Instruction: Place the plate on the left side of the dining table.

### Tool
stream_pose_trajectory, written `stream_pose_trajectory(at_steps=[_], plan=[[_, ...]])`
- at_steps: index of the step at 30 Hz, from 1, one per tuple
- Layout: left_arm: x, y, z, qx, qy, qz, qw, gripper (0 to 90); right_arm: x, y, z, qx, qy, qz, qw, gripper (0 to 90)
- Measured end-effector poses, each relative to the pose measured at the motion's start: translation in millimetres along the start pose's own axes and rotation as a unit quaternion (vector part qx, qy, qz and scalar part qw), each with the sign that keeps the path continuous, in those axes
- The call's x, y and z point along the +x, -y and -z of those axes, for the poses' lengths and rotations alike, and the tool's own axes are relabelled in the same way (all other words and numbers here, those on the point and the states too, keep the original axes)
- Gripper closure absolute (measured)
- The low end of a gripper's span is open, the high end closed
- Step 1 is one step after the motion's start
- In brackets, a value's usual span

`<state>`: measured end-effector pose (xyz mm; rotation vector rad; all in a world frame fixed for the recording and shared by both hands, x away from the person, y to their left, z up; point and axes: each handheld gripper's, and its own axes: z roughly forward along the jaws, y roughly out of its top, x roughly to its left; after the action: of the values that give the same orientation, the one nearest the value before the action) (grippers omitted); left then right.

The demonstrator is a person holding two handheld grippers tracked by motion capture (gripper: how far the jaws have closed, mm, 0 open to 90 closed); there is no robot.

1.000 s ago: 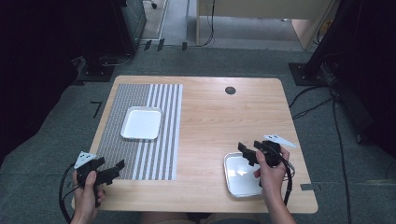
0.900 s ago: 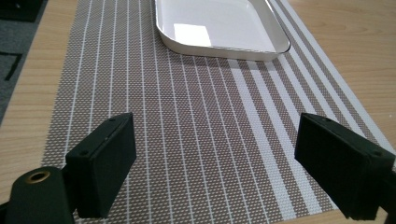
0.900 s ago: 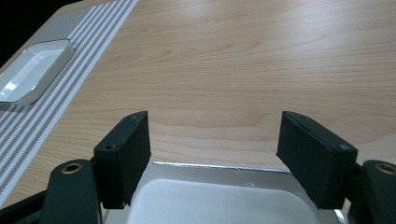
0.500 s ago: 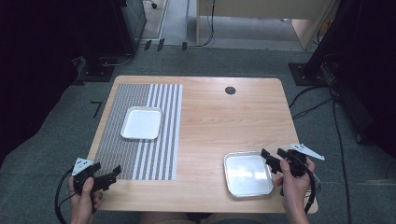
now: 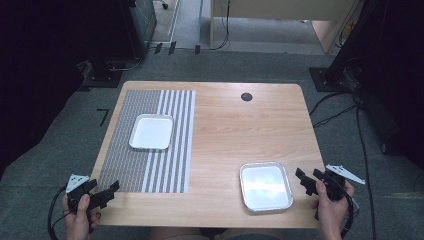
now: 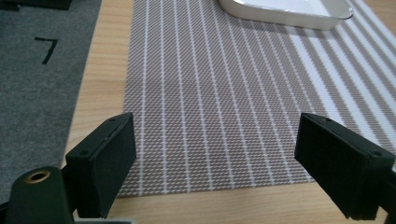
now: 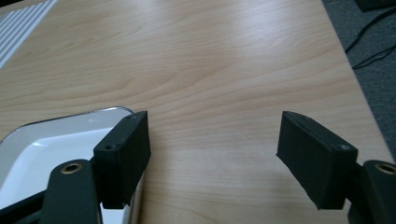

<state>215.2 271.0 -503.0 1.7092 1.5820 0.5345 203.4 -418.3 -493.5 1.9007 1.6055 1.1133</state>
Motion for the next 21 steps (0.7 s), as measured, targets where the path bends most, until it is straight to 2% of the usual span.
stream_pose_trajectory(at_steps=[4, 6, 15, 19, 21], plan=[[4.2, 2.2, -0.7, 0.003, -0.009, 0.001, 1.0000, 12.5, -9.4, 6.0, 3.5, 0.006, 0.010, 0.002, 0.9999, 25.5], [4.8, 2.9, -2.4, 0.006, -0.007, 0.003, 1.0000, 12.5, -14.4, 9.4, 5.5, 0.010, 0.016, 0.001, 0.9998, 25.1], [0.5, 4.7, -9.4, 0.017, -0.020, -0.017, 0.9995, 12.5, -28.0, 24.4, 8.5, 0.028, 0.042, 0.014, 0.9986, 23.6], [-2.8, 7.2, -10.1, 0.015, -0.031, -0.029, 0.9990, 12.5, -28.8, 28.3, 6.7, 0.025, 0.048, 0.017, 0.9984, 23.4], [-5.1, 9.2, -10.8, 0.013, -0.040, -0.041, 0.9983, 12.5, -26.7, 30.4, 5.9, 0.022, 0.056, 0.033, 0.9977, 23.1]])
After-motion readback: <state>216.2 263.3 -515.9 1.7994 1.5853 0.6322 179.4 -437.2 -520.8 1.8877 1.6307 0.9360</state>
